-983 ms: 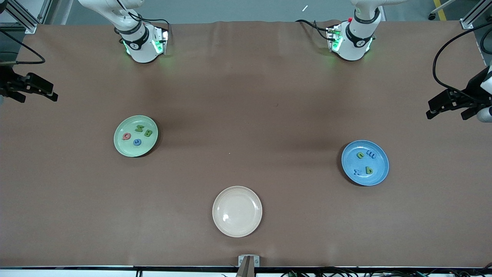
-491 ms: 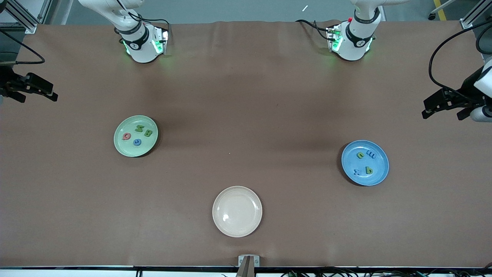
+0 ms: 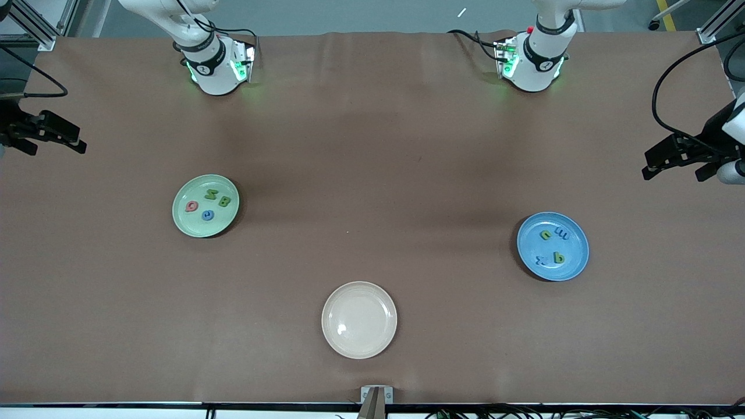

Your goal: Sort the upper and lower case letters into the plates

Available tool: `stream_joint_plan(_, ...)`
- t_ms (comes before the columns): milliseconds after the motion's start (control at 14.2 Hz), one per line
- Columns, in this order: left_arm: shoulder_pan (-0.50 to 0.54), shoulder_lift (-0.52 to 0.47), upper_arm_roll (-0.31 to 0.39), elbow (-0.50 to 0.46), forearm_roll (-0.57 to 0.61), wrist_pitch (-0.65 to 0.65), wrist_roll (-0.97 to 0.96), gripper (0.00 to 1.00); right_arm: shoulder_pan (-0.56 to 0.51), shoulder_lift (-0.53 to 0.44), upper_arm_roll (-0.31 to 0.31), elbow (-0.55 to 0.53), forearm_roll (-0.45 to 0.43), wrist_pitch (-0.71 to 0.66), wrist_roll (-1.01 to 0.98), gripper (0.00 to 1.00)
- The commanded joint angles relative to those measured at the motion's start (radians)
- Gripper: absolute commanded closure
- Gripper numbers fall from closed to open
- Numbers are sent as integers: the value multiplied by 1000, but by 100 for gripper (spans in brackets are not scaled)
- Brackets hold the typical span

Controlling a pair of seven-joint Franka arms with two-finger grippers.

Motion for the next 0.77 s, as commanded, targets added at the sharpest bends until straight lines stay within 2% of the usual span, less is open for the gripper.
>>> stream_joint_plan(0, 3, -15, 2, 5, -12, -22, 11, 0, -8, -26, 9, -25, -12, 6, -5, 0)
stream_joint_plan(211, 8, -41, -2, -17, -12, -22, -3, 0, -8, -26, 9, -25, -12, 6, -5, 0)
stream_joint_plan(351, 51, -60, -5, -34, -21, -22, 0, 0, -8, -26, 9, -25, -14, 6, -5, 0)
stream_joint_plan(702, 62, -60, -13, -28, -21, -22, 5, 0, -8, -26, 9, -25, -12, 8, -5, 0)
